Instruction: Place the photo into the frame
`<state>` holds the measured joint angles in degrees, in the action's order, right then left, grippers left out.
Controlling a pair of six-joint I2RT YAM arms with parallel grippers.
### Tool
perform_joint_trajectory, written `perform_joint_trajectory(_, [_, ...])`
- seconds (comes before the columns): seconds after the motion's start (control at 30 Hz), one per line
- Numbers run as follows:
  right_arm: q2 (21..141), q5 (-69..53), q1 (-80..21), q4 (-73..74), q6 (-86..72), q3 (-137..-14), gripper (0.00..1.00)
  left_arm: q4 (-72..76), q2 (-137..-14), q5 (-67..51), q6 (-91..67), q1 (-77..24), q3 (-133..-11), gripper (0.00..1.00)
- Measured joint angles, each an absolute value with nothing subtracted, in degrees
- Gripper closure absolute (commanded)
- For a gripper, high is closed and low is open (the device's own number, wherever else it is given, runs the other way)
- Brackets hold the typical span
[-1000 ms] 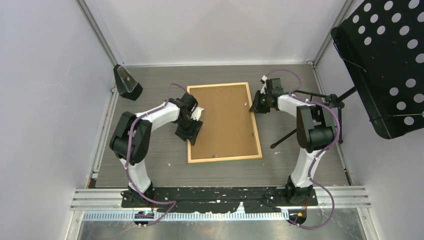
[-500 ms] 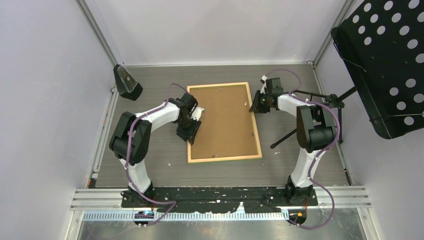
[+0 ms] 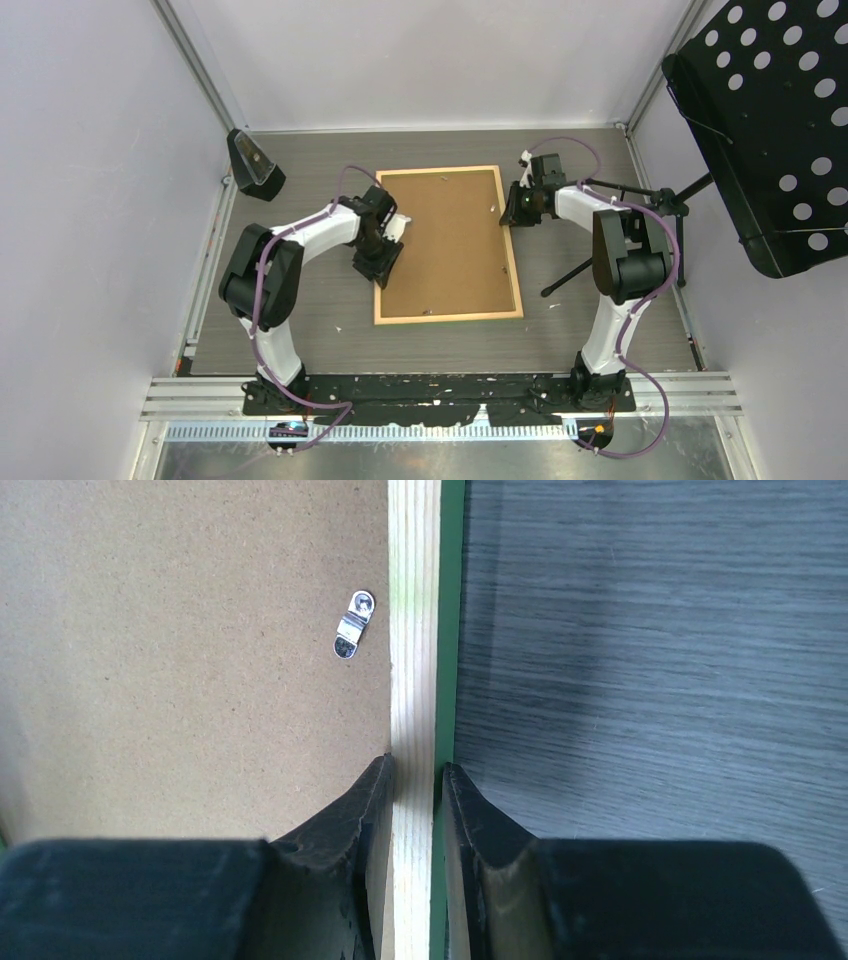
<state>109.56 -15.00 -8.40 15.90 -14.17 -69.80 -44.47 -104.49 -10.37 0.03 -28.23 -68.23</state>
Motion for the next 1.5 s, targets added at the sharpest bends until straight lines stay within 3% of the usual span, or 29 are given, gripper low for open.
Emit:
perform_joint_trajectory(0.33, [110.9, -14.1, -8.4, 18.4, -12.0, -72.7, 0.94, -44.9, -105.3, -7.2, 2.7, -29.3, -70.2, 0.97])
perform_joint_trajectory(0.5, [111.1, -14.0, -8.4, 18.9, -11.4, -73.0, 0.94, -45.7, -105.8, -6.9, 3.2, -29.6, -71.0, 0.60])
perform_joint_trajectory(0.77, [111.6, -14.0, -8.6, 19.3, -10.8, -73.8, 0.95, -47.9, -106.3, -8.5, 3.8, -29.6, -72.3, 0.20])
perform_joint_trajectory(1.03, [111.6, -14.2, -8.9, 19.3, -10.2, -73.8, 0.94, -48.4, -106.3, -10.6, 1.7, -25.7, -75.1, 0.17])
perform_joint_trajectory(1.5, [110.9, -16.5, -9.8, 19.2, -5.9, -72.6, 0.95, -47.6, -111.6, -17.4, -5.7, -20.1, -79.1, 0.25])
